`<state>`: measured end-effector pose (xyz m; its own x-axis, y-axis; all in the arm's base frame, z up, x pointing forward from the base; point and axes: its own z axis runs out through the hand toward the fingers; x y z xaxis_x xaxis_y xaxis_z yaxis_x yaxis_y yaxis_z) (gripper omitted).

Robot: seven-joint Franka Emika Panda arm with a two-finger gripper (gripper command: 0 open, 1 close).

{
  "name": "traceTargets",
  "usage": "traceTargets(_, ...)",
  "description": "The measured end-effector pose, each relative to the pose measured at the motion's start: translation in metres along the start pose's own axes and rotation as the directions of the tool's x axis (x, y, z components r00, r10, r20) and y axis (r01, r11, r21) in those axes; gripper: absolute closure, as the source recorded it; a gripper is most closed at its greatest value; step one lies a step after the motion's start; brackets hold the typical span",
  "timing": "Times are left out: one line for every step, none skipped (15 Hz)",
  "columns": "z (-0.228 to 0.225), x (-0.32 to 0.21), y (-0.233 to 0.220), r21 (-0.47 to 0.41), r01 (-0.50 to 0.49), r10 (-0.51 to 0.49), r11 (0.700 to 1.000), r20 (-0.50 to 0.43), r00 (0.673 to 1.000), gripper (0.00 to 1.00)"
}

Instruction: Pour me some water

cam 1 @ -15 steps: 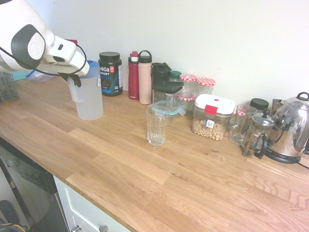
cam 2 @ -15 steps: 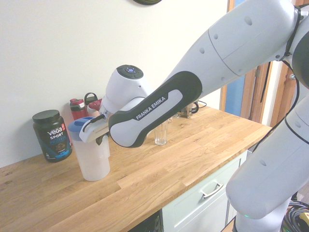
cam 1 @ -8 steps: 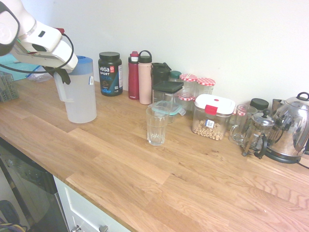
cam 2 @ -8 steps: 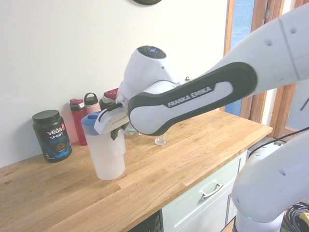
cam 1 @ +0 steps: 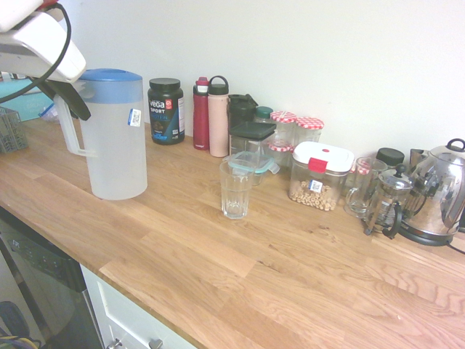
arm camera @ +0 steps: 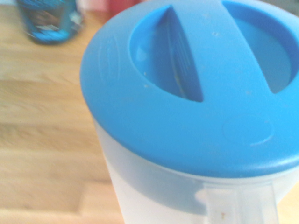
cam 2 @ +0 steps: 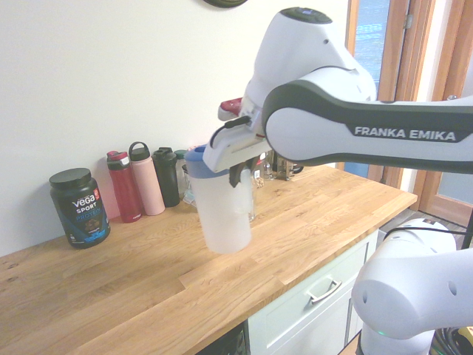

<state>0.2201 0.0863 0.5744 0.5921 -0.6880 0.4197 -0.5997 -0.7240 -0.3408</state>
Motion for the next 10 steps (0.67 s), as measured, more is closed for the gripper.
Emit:
traceTargets(-0.008,0.005,0.016,-0.017,-0.014,0.015,1.0,0.007,1.0,1.0)
traceTargets(-0.016,0.011,0.032,-0.03,-0.029,0.03,0.999,0.014,0.999,1.0)
traceTargets(-0.024,0.017,0.049,-0.038,-0.045,0.045,0.998,0.017,0.999,1.0)
traceTargets(-0.03,0.023,0.065,-0.043,-0.057,0.057,0.997,0.018,0.998,1.0)
traceTargets(-0.036,0.03,0.081,-0.047,-0.064,0.065,0.997,0.018,0.998,1.0)
traceTargets(-0.04,0.037,0.096,-0.049,-0.071,0.072,0.996,0.019,0.997,1.0)
traceTargets(-0.042,0.047,0.112,-0.048,-0.079,0.08,0.996,0.017,0.997,1.0)
traceTargets(-0.041,0.059,0.129,-0.052,-0.095,0.096,0.994,0.016,0.995,1.0)
traceTargets(-0.041,0.071,0.148,-0.056,-0.115,0.116,0.992,0.017,0.993,1.0)
traceTargets(-0.04,0.081,0.168,-0.058,-0.13,0.132,0.99,0.02,0.991,1.0)
